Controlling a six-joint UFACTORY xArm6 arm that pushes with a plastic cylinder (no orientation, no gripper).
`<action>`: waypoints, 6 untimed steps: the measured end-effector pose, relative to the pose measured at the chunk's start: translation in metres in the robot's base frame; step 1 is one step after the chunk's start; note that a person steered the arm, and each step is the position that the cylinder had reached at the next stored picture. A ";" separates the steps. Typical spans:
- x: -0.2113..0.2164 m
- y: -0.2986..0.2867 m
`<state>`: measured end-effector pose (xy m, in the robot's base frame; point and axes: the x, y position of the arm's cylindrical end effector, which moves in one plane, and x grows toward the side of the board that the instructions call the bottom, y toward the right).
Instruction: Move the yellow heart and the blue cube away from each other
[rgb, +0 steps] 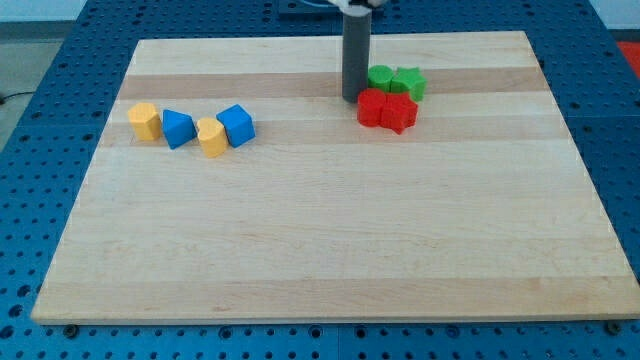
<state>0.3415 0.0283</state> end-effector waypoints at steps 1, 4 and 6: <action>0.016 -0.037; 0.049 -0.135; 0.049 -0.194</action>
